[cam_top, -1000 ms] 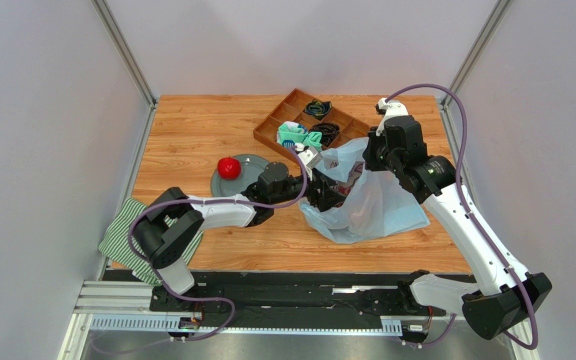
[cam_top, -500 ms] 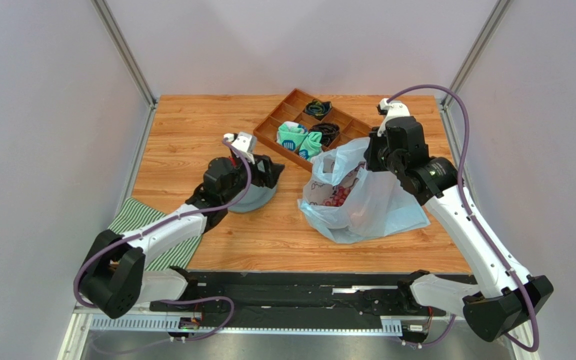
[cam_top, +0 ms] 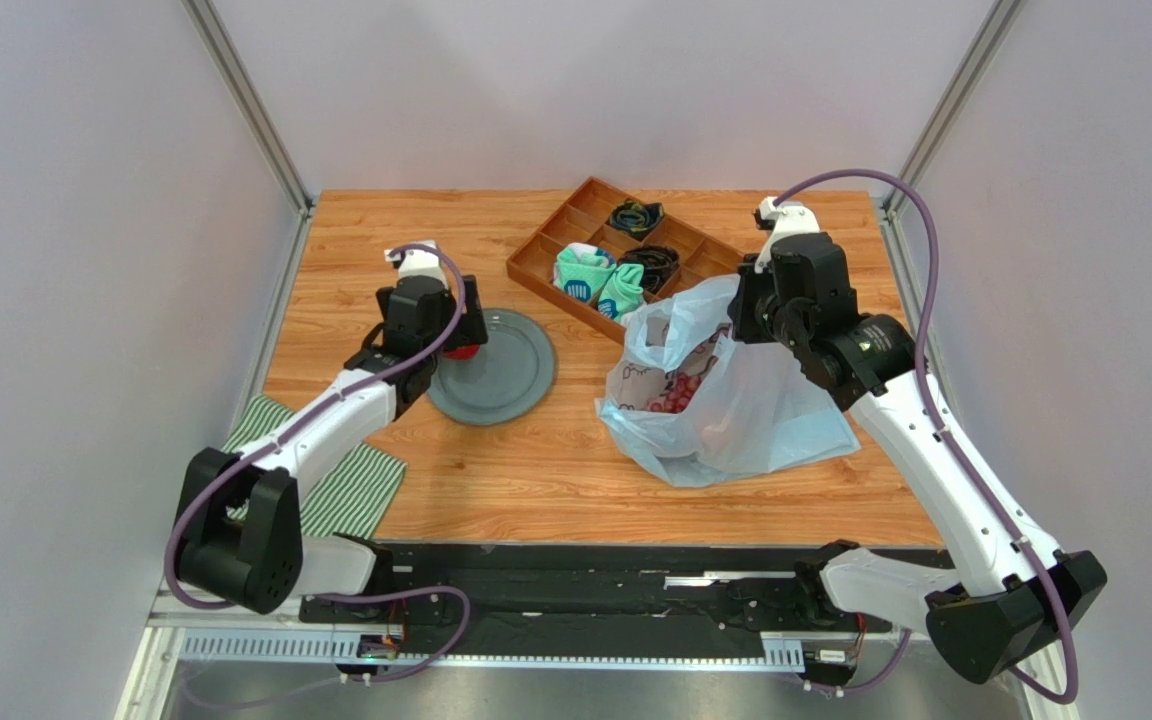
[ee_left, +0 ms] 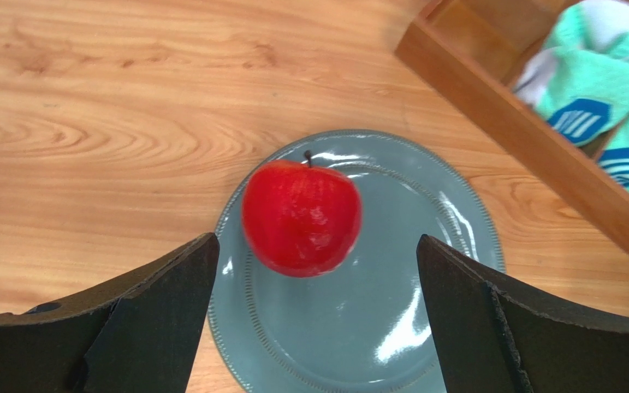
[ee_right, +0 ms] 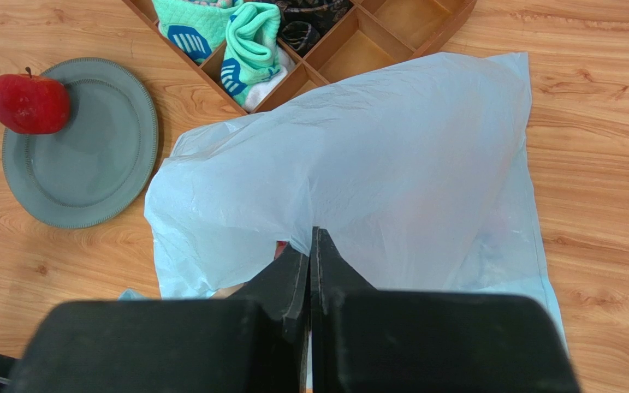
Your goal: Place the fruits into the plastic bag
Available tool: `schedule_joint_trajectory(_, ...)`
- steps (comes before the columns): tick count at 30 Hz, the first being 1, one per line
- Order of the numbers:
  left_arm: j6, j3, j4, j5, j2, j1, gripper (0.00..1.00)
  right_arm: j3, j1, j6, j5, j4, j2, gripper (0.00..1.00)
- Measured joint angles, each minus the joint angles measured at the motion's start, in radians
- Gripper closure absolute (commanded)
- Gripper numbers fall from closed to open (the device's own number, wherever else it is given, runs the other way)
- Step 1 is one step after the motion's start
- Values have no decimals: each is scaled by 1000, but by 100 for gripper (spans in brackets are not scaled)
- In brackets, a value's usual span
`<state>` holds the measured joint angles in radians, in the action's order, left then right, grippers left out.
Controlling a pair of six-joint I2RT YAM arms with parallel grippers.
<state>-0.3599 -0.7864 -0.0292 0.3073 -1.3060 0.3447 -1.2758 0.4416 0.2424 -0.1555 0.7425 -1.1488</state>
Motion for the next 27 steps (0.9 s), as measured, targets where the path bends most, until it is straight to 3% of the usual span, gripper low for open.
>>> schedule_joint_trajectory(16,-20,-180,132,-42,-281,-90,1,0,0,-3,0,0,0,100)
schedule_joint_trajectory(27,-25,-209,151,-121,-359,-104,2,0,0,-3,0,0,-4,100)
